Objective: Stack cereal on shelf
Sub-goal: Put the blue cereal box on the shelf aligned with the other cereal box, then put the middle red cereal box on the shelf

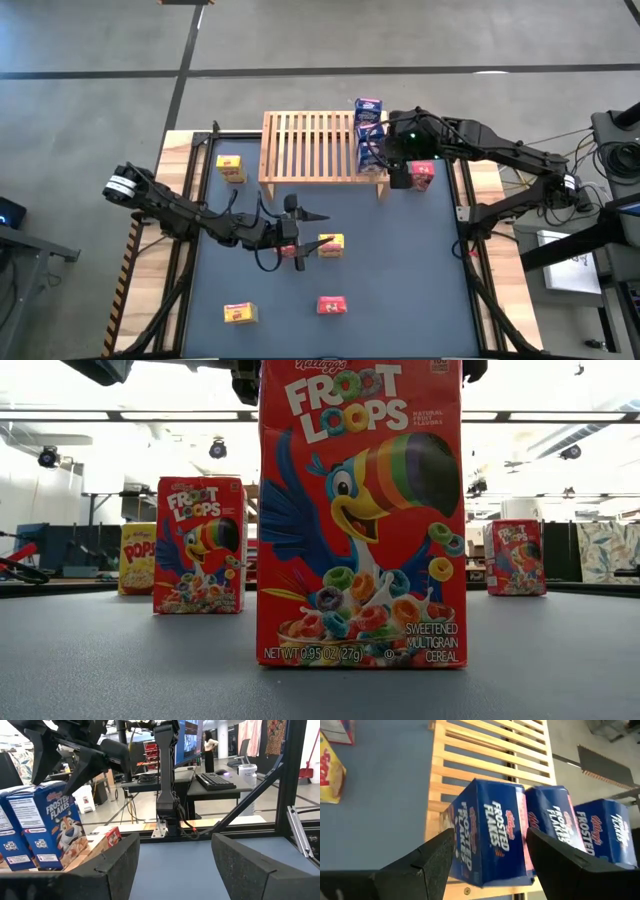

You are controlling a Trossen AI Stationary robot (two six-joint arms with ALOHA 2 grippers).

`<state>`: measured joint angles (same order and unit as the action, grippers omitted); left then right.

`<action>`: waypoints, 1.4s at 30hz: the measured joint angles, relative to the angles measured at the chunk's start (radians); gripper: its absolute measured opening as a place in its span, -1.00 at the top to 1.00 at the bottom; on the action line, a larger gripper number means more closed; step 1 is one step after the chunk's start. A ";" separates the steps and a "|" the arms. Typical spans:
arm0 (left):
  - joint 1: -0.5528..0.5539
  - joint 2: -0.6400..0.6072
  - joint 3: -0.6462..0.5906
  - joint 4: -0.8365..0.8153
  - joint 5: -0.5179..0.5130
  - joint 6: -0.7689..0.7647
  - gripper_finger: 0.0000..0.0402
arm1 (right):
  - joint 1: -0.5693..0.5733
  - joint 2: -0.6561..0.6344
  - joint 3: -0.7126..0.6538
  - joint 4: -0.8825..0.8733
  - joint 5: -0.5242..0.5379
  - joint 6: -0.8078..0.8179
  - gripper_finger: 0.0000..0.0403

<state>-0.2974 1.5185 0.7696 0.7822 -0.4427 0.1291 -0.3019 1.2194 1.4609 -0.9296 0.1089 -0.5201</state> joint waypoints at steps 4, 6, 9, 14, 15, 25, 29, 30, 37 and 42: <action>0.001 0.000 0.000 0.000 0.000 0.000 -0.15 | 0.000 -0.002 0.007 -0.007 -0.001 0.000 -0.17; 0.001 0.000 0.000 -0.001 0.000 0.000 -0.15 | 0.000 -0.002 0.017 -0.008 -0.002 0.002 -0.17; 0.001 0.000 0.000 -0.001 0.000 0.000 -0.15 | 0.000 -0.006 0.033 -0.012 -0.002 0.009 -0.17; 0.001 0.000 0.000 -0.008 0.000 0.000 -0.15 | 0.000 -0.028 0.057 -0.030 -0.001 0.022 -0.17; 0.001 0.000 0.000 -0.008 0.000 0.000 -0.15 | 0.000 -0.035 0.058 -0.031 -0.001 0.029 -0.17; 0.001 0.000 0.000 -0.015 -0.003 0.000 -0.15 | 0.000 -0.134 0.061 -0.088 0.076 0.142 -0.17; 0.002 0.000 0.000 -0.015 -0.003 0.000 -0.15 | 0.003 -0.176 0.055 -0.114 0.061 0.229 -0.17; 0.003 0.000 0.000 -0.015 -0.003 0.000 -0.15 | 0.003 -0.187 0.048 -0.118 0.046 0.247 -0.17; 0.003 0.000 0.000 -0.015 -0.003 0.000 -0.15 | 0.003 -0.276 -0.069 -0.109 -0.039 0.308 -0.17; 0.003 0.000 0.000 -0.015 -0.003 0.000 -0.15 | 0.003 -0.363 -0.194 -0.047 -0.039 0.333 -0.17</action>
<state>-0.2943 1.5185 0.7700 0.7670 -0.4461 0.1290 -0.2989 0.8568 1.2671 -0.9762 0.0700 -0.1874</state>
